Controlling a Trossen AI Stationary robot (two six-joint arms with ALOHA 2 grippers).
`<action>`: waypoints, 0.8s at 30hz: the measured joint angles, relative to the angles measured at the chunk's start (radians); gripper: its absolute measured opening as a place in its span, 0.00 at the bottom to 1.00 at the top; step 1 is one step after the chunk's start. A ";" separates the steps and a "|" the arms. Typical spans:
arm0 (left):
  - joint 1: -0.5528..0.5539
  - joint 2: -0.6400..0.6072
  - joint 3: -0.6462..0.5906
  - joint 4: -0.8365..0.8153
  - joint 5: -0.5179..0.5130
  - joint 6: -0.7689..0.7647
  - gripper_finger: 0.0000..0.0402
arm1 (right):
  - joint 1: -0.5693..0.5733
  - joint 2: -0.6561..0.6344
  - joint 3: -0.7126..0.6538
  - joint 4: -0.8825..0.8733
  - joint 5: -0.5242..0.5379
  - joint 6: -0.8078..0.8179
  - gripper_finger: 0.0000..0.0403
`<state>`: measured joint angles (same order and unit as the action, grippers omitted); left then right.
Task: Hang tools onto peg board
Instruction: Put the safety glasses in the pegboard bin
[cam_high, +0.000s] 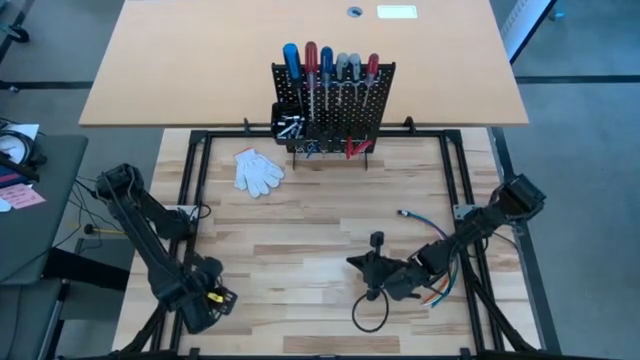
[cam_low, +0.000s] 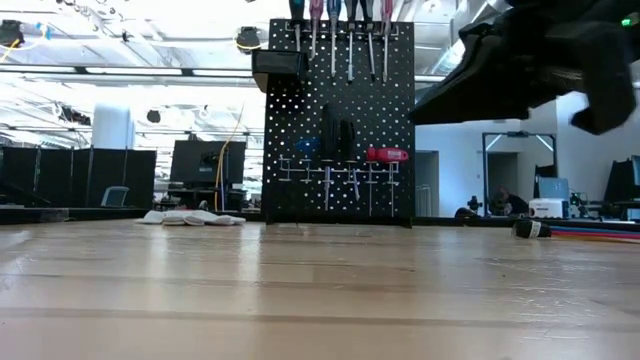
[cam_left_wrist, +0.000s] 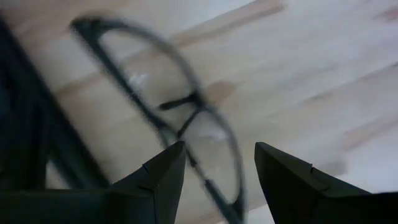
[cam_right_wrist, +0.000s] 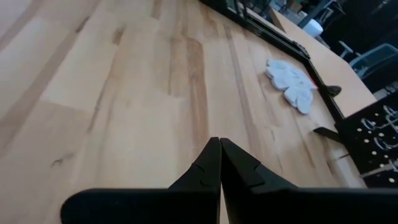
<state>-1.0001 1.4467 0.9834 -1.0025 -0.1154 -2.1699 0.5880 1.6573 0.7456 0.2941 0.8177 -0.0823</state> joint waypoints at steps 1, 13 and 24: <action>-0.002 0.000 -0.016 0.011 0.028 -0.026 0.47 | -0.004 0.000 0.000 0.003 0.000 -0.003 0.02; -0.047 0.010 -0.201 0.242 0.070 -0.050 0.44 | -0.032 0.000 0.000 0.003 -0.008 0.008 0.02; 0.031 0.010 -0.210 0.349 -0.117 0.188 0.10 | -0.006 0.000 0.000 -0.005 -0.009 0.049 0.02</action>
<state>-0.9686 1.4563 0.7737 -0.6531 -0.2320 -1.9819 0.5823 1.6573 0.7456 0.2886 0.8089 -0.0333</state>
